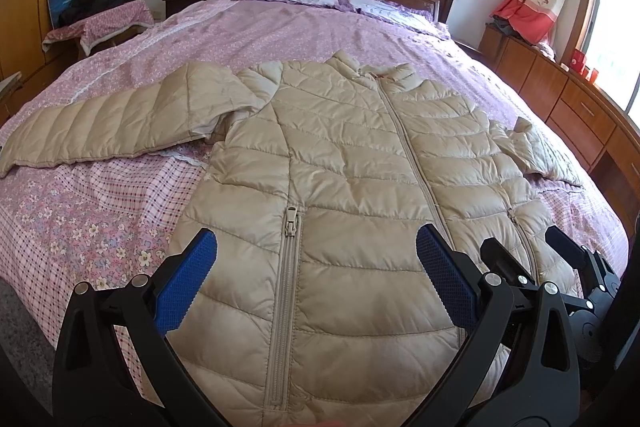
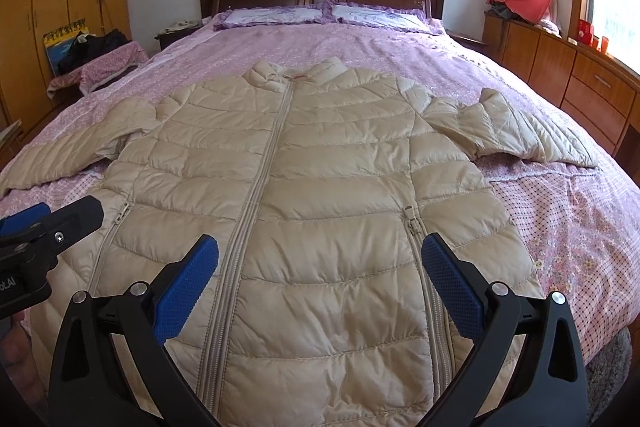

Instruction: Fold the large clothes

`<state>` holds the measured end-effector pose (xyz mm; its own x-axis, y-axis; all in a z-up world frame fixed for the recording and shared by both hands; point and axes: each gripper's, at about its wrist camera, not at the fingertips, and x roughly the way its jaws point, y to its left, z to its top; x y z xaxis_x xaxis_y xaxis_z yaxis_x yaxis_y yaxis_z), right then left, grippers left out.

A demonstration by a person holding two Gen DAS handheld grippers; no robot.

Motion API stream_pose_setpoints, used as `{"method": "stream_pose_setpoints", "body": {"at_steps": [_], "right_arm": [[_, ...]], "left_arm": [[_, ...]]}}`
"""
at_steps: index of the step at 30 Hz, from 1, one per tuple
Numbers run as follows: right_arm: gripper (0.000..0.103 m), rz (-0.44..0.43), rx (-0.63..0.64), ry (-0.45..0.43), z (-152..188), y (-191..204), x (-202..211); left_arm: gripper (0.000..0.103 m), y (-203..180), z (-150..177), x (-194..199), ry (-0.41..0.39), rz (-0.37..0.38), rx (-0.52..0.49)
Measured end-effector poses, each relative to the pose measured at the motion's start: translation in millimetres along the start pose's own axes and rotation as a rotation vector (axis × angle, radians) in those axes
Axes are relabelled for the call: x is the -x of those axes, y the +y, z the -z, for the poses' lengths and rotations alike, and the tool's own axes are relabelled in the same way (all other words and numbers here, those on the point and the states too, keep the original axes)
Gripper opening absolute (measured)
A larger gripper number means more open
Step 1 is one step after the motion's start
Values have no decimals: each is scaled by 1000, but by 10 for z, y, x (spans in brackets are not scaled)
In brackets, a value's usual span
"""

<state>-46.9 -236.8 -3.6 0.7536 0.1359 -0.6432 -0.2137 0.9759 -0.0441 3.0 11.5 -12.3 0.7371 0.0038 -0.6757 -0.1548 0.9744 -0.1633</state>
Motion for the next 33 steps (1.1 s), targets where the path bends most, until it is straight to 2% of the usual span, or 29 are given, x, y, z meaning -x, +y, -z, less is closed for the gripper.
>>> {"method": "stream_pose_setpoints", "body": {"at_steps": [11, 15, 17, 20, 23, 25, 26, 30, 33], "right_arm": [[98, 16, -2, 6, 22, 21, -47], [98, 11, -16, -31, 21, 16, -28], [98, 6, -18, -46, 8, 29, -34], [98, -10, -19, -57, -15, 55, -46], [98, -22, 6, -67, -27, 118, -60], [98, -27, 25, -67, -26, 169, -96], [98, -30, 32, -62, -25, 195, -119], [98, -41, 53, -31, -3, 264, -215], [98, -39, 59, -27, -9, 280, -234]], "left_arm": [[99, 53, 35, -99, 9, -15, -1], [99, 223, 10, -109, -46, 2, 34], [99, 315, -34, -135, -48, 2, 48], [99, 526, -128, -169, -61, 35, 79], [99, 808, -261, -173, -99, 107, 109], [99, 1068, -379, -193, -111, 157, 150], [99, 1181, -424, -211, -112, 153, 175], [99, 1796, -538, -311, -103, 77, 352], [99, 2368, -441, -407, -92, 38, 554]]}}
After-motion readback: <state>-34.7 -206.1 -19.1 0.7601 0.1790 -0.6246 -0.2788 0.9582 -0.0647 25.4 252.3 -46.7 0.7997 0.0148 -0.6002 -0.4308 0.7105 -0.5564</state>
